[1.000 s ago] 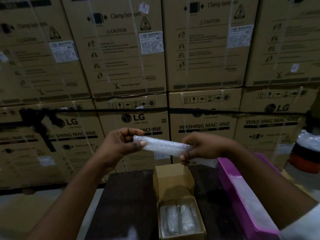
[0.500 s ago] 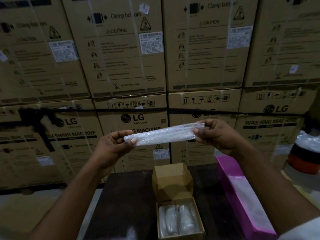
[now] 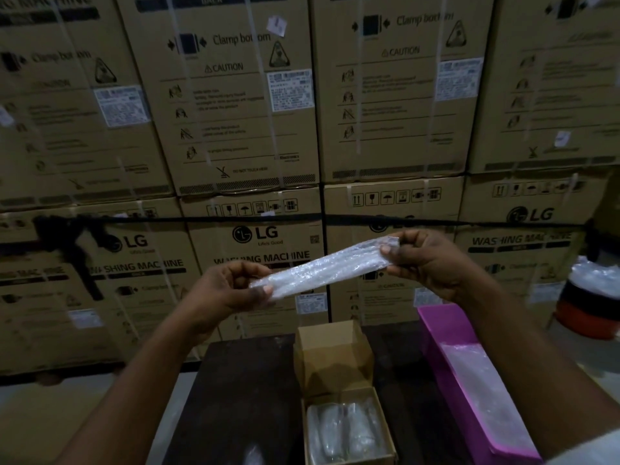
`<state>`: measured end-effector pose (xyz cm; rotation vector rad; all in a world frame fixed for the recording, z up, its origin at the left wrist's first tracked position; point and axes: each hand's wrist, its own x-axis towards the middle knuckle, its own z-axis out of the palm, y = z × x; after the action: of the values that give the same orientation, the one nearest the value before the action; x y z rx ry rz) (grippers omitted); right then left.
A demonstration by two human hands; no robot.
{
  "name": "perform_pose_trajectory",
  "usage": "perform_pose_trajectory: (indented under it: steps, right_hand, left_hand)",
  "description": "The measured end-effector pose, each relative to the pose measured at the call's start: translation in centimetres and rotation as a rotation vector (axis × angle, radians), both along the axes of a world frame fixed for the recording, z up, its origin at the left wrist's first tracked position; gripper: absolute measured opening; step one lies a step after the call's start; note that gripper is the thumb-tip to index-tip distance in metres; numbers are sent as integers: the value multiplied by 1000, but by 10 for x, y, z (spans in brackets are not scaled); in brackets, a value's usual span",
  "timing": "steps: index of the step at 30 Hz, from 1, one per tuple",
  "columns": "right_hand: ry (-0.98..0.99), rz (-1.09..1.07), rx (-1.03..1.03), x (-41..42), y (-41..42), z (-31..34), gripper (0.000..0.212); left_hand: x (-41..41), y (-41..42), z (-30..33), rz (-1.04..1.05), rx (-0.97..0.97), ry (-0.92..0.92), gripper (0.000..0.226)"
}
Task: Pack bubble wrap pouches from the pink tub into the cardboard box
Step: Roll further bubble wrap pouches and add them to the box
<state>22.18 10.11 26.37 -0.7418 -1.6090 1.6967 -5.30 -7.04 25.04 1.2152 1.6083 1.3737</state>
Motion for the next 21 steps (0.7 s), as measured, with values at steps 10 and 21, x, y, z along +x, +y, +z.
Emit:
perform_pose_trajectory:
  steps: [10,21]
  right_hand:
    - [-179,-17,92,-11,-6,26,23]
    - [144,41,-62,-17,-17,31,29]
  left_hand:
    - [49,16,-15,126,362,1296,52]
    - [71,34,-13,270,536,1116,15]
